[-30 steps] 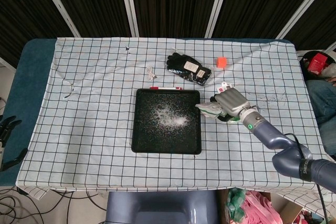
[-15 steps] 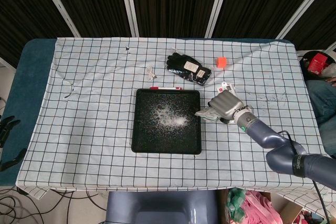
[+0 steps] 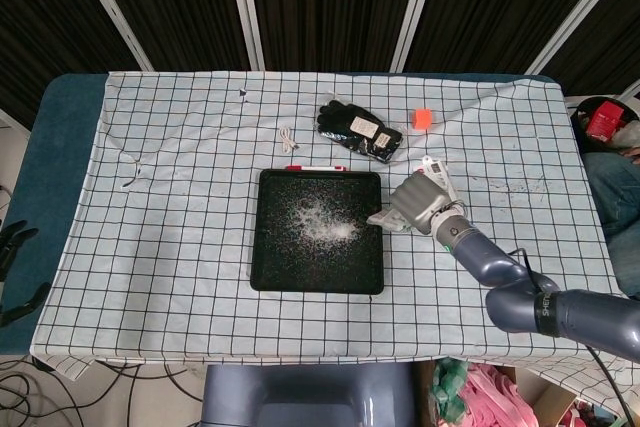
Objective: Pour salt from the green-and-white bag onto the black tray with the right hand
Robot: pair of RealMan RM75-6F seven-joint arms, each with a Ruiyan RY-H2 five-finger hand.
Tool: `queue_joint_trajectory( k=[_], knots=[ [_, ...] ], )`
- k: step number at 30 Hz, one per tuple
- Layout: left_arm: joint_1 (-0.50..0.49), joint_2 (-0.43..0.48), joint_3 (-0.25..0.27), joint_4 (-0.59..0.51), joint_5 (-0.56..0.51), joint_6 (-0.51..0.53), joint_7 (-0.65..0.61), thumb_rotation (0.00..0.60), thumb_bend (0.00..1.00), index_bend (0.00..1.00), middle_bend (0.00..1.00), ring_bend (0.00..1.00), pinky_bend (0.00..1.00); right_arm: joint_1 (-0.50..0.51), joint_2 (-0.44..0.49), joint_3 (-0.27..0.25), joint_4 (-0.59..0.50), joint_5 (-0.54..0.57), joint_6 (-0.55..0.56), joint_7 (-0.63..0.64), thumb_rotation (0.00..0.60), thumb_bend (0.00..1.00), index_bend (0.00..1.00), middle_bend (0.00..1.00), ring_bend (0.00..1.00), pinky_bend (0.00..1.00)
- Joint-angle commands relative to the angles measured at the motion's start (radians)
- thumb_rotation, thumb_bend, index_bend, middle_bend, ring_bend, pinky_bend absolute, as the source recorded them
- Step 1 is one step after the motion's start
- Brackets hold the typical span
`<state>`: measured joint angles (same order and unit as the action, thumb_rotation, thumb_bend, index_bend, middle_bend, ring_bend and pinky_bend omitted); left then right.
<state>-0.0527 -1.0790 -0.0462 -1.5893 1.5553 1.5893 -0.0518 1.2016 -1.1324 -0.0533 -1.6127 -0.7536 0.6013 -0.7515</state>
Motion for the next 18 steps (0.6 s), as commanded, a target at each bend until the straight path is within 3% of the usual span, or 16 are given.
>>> queue_joint_trajectory(
  k=[1,18],
  knots=[
    [0.000,0.000,-0.001,0.001,-0.001,0.000,-0.001,0.600,0.25,0.19,0.13,0.00,0.06,0.057,-0.010,-0.041,-0.030,0.075,0.038,-0.074,0.600,0.40,0.52,0.43,0.52,0.52],
    [0.004,0.005,-0.004,-0.001,-0.007,0.003,-0.014,0.600,0.26,0.18,0.13,0.00,0.06,0.176,-0.077,-0.111,-0.080,0.165,0.170,-0.273,0.600,0.40,0.52,0.43,0.52,0.52]
  ],
)
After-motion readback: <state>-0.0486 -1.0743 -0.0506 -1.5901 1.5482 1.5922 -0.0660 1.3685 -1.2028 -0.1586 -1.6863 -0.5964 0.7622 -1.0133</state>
